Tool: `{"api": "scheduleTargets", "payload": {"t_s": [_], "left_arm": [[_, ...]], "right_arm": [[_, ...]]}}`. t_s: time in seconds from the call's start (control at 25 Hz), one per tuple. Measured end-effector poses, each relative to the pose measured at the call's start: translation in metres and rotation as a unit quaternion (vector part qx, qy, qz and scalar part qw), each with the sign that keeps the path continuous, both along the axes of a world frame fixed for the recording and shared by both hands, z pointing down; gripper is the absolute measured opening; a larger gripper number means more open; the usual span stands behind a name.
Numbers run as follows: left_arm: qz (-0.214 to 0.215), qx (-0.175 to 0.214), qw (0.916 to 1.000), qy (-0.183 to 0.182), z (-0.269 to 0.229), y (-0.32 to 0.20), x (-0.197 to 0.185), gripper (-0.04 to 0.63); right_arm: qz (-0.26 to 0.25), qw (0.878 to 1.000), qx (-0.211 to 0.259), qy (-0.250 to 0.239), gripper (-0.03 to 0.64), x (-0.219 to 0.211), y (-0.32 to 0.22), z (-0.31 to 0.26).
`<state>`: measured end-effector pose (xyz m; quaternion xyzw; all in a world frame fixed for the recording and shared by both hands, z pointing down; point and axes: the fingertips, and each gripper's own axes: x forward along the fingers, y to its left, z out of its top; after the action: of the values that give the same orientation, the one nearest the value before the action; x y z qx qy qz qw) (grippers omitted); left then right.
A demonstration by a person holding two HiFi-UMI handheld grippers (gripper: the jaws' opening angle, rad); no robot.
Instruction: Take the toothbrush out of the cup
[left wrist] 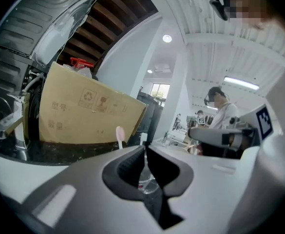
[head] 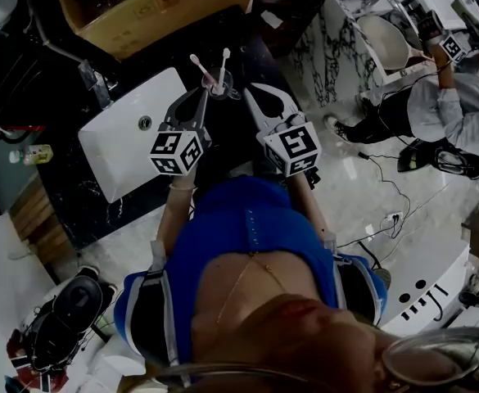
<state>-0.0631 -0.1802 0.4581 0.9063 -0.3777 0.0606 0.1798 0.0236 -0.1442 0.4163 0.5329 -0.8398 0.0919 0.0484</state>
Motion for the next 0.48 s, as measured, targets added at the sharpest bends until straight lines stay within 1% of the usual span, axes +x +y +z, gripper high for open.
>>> {"api": "scheduleTargets", "payload": {"t_s": [0.12, 0.2, 0.48], "left_arm": [[-0.008, -0.006, 0.9999, 0.001, 0.004, -0.011, -0.002, 0.022], [-0.011, -0.014, 0.9998, 0.002, 0.008, -0.017, -0.002, 0.037], [-0.017, -0.035, 0.9992, 0.007, 0.027, -0.045, -0.004, 0.068]], "right_arm": [[-0.004, 1.0, -0.008, -0.001, 0.002, 0.0, -0.01, 0.004], [-0.008, 1.0, -0.016, -0.002, 0.002, -0.001, -0.014, 0.008], [-0.012, 0.999, -0.034, 0.004, 0.002, -0.002, -0.033, 0.023]]}}
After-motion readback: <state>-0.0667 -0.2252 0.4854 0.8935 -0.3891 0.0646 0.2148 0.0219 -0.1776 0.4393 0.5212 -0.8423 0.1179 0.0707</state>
